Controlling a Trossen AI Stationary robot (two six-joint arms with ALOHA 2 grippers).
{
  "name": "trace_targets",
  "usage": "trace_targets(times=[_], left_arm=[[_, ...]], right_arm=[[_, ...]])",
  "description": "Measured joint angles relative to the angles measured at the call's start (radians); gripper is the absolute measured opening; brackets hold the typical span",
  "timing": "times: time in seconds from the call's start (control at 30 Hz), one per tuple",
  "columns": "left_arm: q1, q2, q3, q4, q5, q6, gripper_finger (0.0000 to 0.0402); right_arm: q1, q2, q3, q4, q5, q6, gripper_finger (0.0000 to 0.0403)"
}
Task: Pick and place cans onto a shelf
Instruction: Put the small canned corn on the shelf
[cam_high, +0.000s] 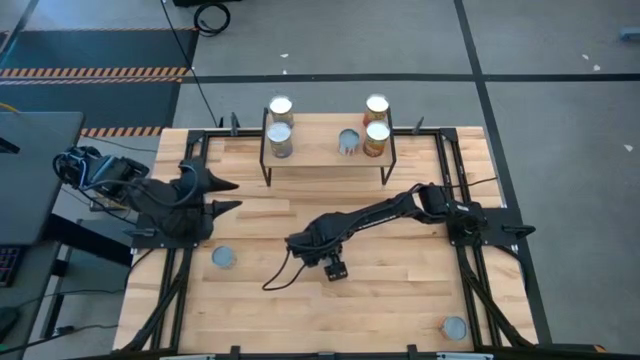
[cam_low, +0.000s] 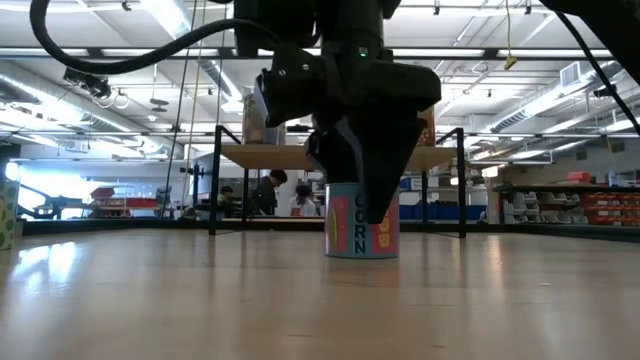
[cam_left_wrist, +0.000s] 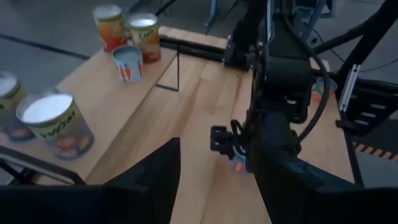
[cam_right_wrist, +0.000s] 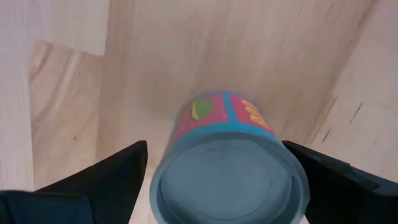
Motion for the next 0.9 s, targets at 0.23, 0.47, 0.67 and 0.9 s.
trace_targets(times=[0.23, 0.47, 0.67, 0.9], left_arm=[[0.016, 0.0, 0.0, 0.096, -0.018, 0.088, 0.0199], [0.063, 0.0, 0.0, 0.128, -0.024, 0.096, 0.0199], [0.18, 0.002, 0.0, 0.127, -0.003, 0.096, 0.0199], [0.363, 0.0, 0.0, 0.152, 0.103, 0.151, 0.0199]], right_arm=[[-0.006, -0.008, 0.0, -0.075, 0.004, 0.016, 0.0308], [-0.023, -0.105, 0.128, -0.409, 0.087, 0.042, 0.0285], [-0.091, -0.228, 0.314, -0.386, 0.203, 0.066, 0.0285], [-0.308, -0.314, 0.388, -0.288, 0.344, -0.01, 0.0285]])
